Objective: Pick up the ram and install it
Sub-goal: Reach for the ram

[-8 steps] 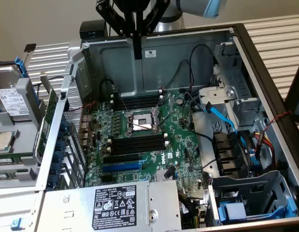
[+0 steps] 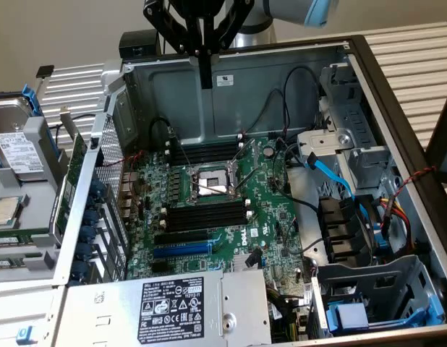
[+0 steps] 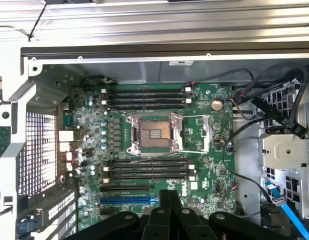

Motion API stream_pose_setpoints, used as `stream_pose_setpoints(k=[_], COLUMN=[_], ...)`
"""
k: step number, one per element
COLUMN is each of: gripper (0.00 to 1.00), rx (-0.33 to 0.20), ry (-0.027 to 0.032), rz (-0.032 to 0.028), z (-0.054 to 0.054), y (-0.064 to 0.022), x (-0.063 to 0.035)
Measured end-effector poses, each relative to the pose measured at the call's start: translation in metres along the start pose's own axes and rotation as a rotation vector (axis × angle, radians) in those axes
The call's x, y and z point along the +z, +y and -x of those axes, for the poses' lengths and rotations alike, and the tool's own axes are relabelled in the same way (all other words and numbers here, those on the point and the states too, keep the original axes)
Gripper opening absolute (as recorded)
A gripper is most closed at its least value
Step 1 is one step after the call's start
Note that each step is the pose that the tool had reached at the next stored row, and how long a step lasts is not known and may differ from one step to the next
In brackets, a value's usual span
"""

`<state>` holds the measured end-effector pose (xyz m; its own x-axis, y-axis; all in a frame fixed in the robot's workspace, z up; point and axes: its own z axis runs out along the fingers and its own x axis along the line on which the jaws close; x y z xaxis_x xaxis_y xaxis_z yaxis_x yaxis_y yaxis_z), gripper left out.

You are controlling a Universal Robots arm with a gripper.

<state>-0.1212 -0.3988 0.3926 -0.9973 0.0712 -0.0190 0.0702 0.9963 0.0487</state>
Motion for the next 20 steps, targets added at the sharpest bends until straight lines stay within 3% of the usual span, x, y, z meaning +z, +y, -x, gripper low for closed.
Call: stream_pose_setpoints(k=[6,10,20], gripper=[0.1,0.1,0.1], rx=[0.0,0.0,0.0], ry=[0.0,0.0,0.0001], rz=[-0.0001,-0.0001,0.0008], z=[-0.001,-0.007,-0.037], y=[-0.0001,-0.0005,-0.0027], x=[-0.0001,-0.0002,-0.0008])
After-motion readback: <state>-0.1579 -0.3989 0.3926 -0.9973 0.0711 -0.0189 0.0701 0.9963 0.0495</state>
